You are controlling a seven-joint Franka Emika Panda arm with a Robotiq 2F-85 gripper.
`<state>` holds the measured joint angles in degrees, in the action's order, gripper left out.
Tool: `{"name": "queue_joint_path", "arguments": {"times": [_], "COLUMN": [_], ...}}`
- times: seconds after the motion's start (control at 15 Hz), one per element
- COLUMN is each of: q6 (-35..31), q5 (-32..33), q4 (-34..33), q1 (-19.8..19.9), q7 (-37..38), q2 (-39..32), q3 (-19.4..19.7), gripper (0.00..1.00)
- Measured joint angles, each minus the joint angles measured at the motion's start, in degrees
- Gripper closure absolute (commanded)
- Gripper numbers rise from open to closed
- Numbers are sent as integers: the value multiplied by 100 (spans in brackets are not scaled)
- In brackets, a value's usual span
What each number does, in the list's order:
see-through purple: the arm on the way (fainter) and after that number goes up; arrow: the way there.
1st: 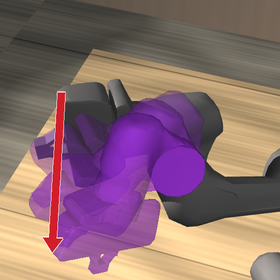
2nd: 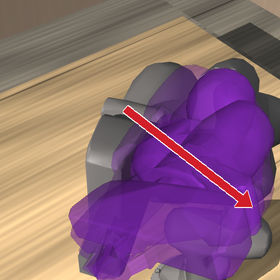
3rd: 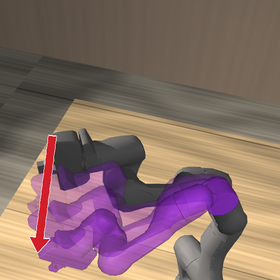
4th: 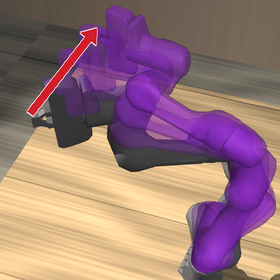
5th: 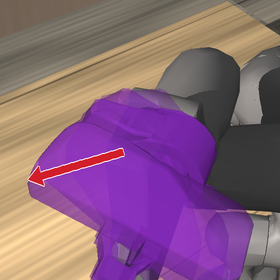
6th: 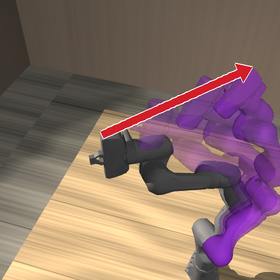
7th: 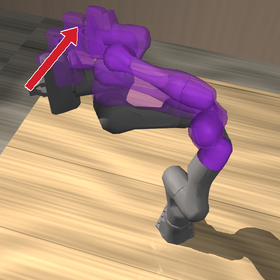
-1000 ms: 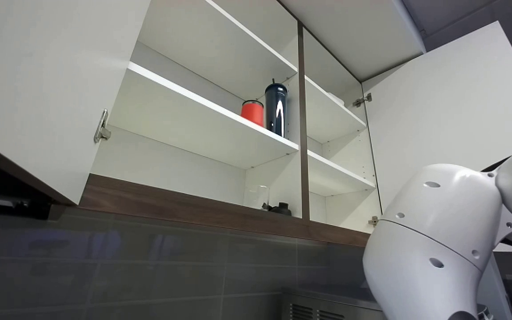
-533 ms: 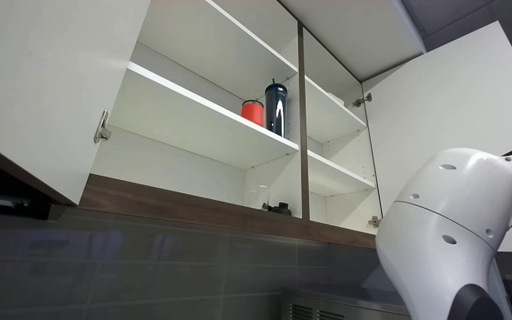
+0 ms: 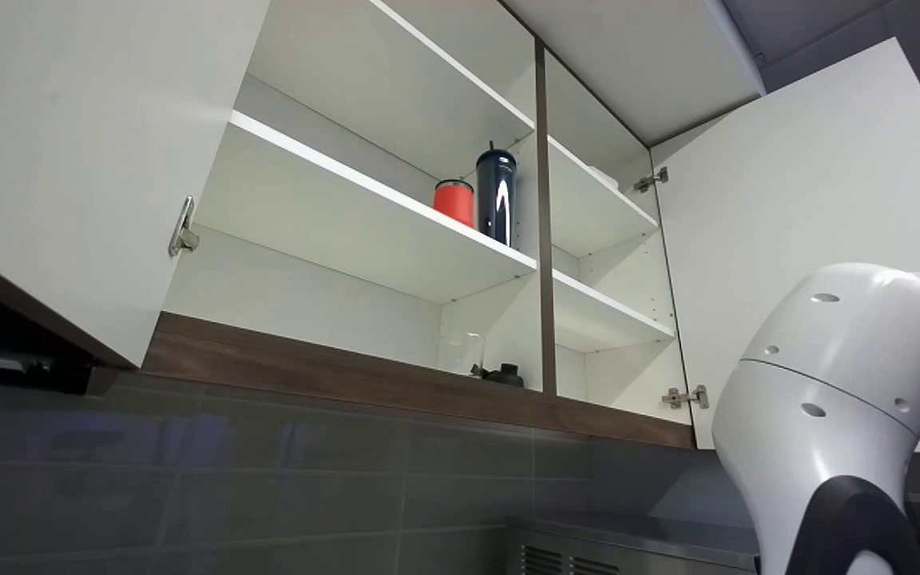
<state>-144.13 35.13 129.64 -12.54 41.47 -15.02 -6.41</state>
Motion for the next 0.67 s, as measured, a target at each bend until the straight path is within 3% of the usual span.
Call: {"name": "queue_joint_path", "arguments": {"times": [0.27, 0.67], "q6": [-540, -814], "q5": [-783, -1803], "q4": [299, 610], "q1": [194, 264], "q7": [-730, -1571], "q2": [135, 427], "q3": [86, 110], "gripper": [99, 99]}}
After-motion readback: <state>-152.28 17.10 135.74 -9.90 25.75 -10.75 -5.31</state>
